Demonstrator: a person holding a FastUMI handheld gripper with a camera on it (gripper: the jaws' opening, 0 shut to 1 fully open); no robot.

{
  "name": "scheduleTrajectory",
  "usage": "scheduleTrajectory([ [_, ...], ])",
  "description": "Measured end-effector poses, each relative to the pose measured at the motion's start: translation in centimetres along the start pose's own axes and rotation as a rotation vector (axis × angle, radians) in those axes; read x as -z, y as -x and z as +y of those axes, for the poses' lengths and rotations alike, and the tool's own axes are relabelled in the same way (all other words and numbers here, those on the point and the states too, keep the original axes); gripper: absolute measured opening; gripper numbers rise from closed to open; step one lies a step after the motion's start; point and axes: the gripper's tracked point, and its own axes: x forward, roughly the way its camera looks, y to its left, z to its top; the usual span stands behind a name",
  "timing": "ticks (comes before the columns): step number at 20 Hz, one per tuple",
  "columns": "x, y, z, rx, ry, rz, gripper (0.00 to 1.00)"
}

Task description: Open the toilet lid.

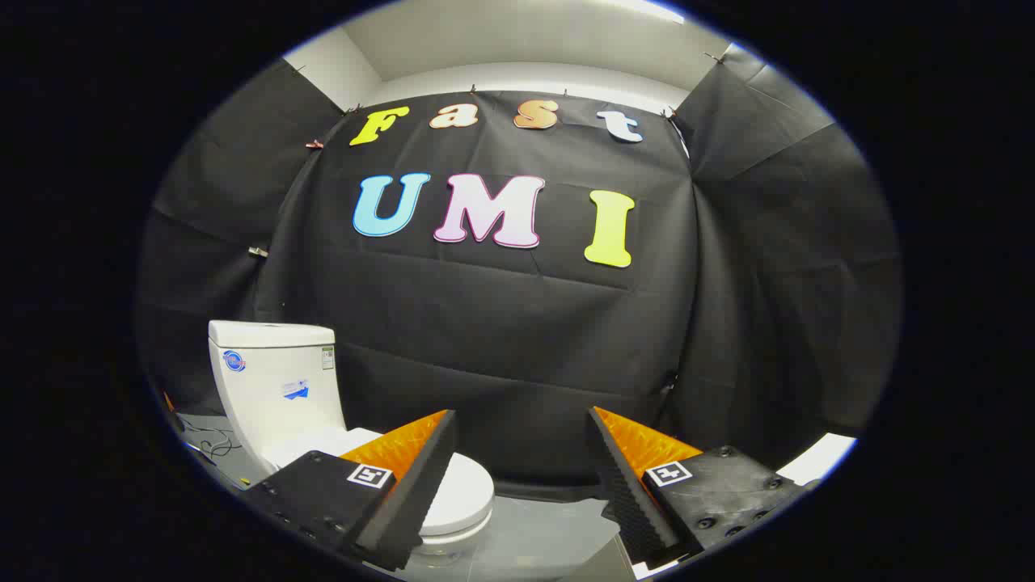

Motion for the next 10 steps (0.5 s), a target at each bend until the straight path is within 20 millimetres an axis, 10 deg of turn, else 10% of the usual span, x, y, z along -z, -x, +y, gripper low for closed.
scheduleTrajectory([
  [10, 1.0, -0.2, 0.4, -0.017, 0.000, 0.030, 0.98],
])
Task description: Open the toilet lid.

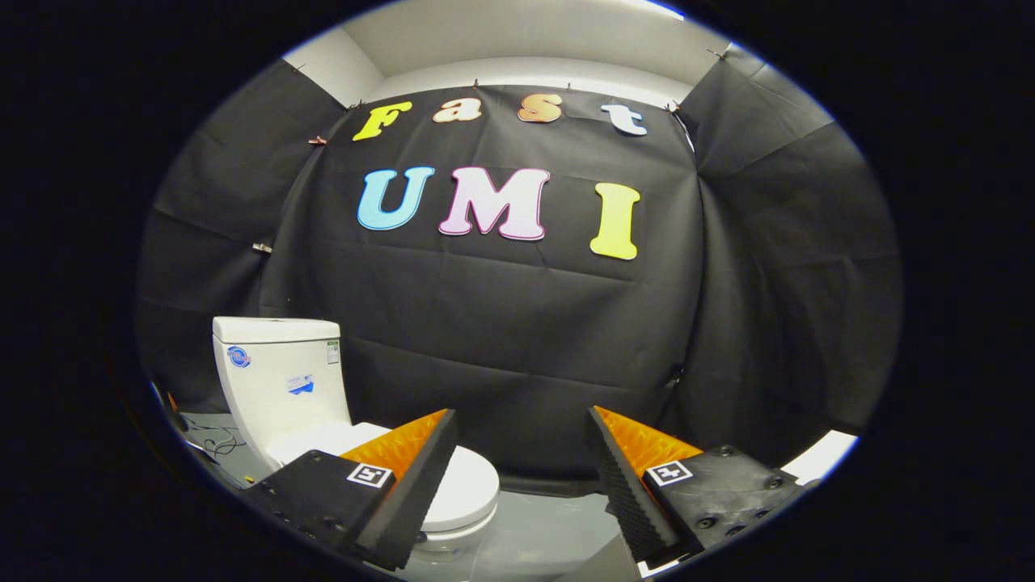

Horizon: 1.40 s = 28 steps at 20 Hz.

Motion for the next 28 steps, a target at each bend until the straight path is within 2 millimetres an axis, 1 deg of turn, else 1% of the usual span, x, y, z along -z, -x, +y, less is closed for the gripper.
scheduleTrajectory([
  [6, 0.3, 0.0, -0.3, 0.003, -0.012, 0.010, 0.98],
  [9, -0.3, -0.2, -0.4, -0.001, 0.012, -0.031, 0.98],
  [12, 1.0, -0.6, 0.3, -0.017, 0.035, -0.019, 0.98],
  [15, 0.2, -0.6, 0.4, -0.019, 0.034, -0.036, 0.98],
  [18, -0.4, -0.6, -0.4, 0.009, 0.007, -0.055, 0.98],
  [21, 0.0, -0.7, -0.8, 0.028, -0.019, -0.026, 0.98],
  [23, 0.3, -0.7, -0.6, 0.025, -0.023, -0.017, 0.98],
  [25, 0.9, -0.8, -0.1, 0.009, -0.028, 0.002, 0.98],
  [26, 1.3, -0.8, 0.2, 0.002, -0.030, 0.014, 0.98],
  [28, 2.8, -1.0, 0.8, -0.013, -0.024, 0.058, 0.98],
])
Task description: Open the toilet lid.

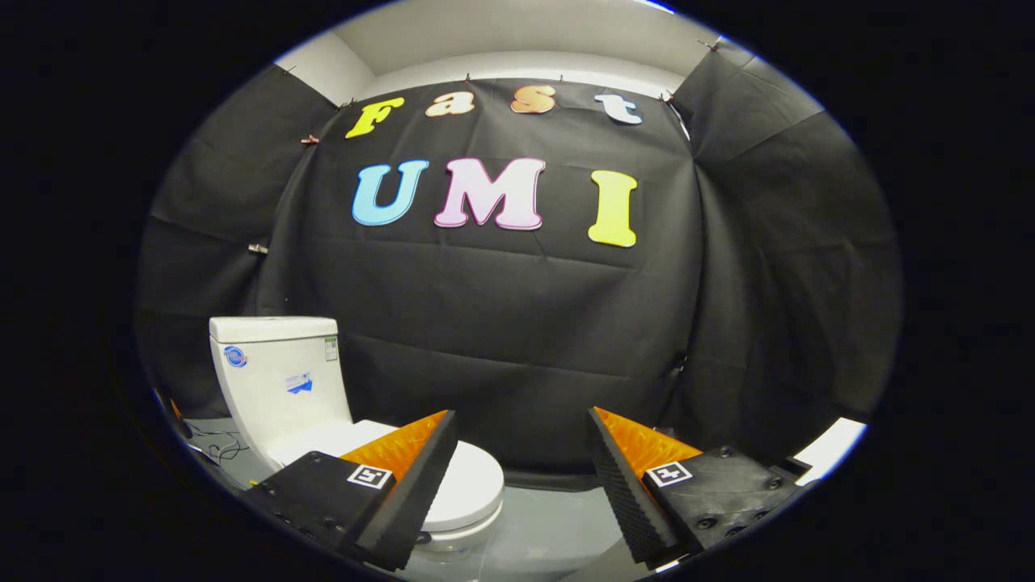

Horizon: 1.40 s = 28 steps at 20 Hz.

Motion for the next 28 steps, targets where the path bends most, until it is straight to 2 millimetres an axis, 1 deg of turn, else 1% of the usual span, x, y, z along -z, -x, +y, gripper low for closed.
scheduleTrajectory([
  [6, 4.8, -0.3, 2.4, -0.078, 0.016, 0.137, 0.97],
  [9, 8.7, -0.3, 3.8, -0.124, -0.012, 0.248, 0.97],
  [11, 11.8, -0.2, 4.3, -0.138, -0.053, 0.350, 0.97],
  [12, 12.8, -0.1, 4.4, -0.137, -0.064, 0.388, 0.97],
  [14, 13.9, 0.1, 4.2, -0.131, -0.076, 0.432, 0.97],
  [15, 14.2, 0.1, 4.5, -0.135, -0.079, 0.448, 0.97],
  [16, 14.7, 0.2, 4.4, -0.132, -0.084, 0.466, 0.96],
  [18, 15.0, 0.2, 4.6, -0.138, -0.117, 0.484, 0.92],
  [20, 16.0, 0.5, 4.6, -0.134, -0.141, 0.511, 0.92],
  [22, 16.9, 0.6, 4.1, -0.116, -0.172, 0.538, 0.92],
  [25, 18.6, 1.2, 4.7, -0.133, -0.235, 0.605, 0.94],
  [26, 19.1, 1.5, 5.0, -0.139, -0.246, 0.629, 0.86],
  [27, 19.3, 2.1, 5.2, -0.149, -0.251, 0.645, 0.84],
  [28, 19.8, 2.3, 5.3, -0.149, -0.247, 0.652, 0.86],
])
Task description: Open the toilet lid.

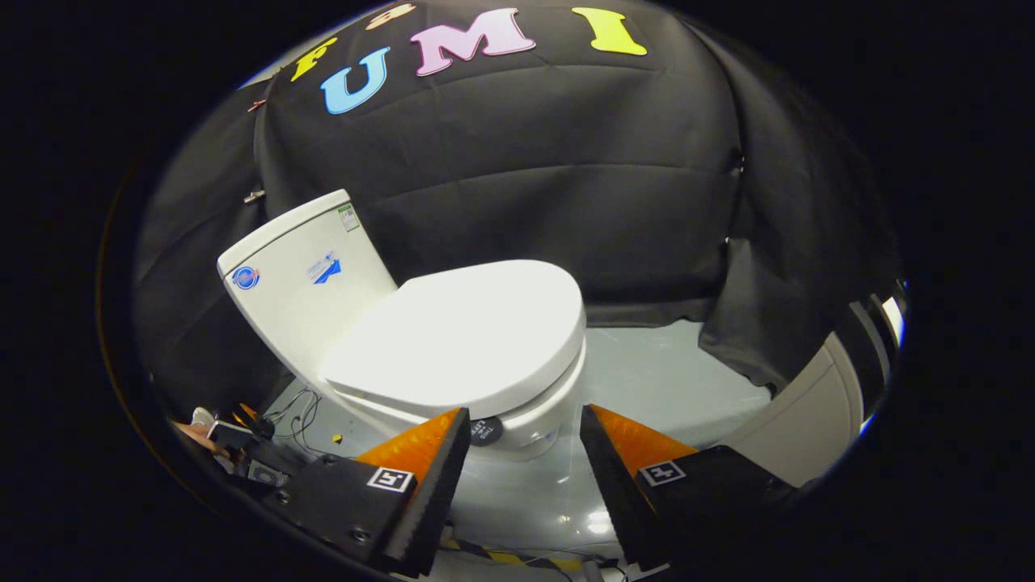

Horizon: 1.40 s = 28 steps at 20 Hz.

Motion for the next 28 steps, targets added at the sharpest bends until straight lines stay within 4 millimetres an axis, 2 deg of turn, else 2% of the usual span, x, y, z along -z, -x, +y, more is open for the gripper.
scheduleTrajectory([
  [3, 1.9, -1.1, 0.3, -0.024, -0.016, 0.043, 0.86],
  [7, 6.0, -3.2, 0.7, -0.067, -0.181, 0.170, 0.86],
  [9, 7.1, -4.3, 1.3, -0.116, -0.243, 0.207, 0.86],
  [12, 7.7, -6.7, 1.4, -0.120, -0.249, 0.225, 0.86],
  [17, 7.8, -9.1, 1.7, -0.118, -0.307, 0.222, 0.86],
  [19, 7.8, -10.1, 1.6, -0.115, -0.320, 0.211, 0.80],
  [20, 7.6, -10.2, 1.6, -0.116, -0.344, 0.209, 0.80],
  [21, 6.8, -10.9, 2.4, -0.167, -0.394, 0.219, 0.81],
  [22, 6.4, -10.6, 1.9, -0.154, -0.446, 0.210, 0.51],
  [23, 6.5, -11.5, 1.7, -0.154, -0.480, 0.208, 0.21],
  [28, 6.6, -11.1, 2.4, -0.226, -0.518, 0.249, 0.17],
])
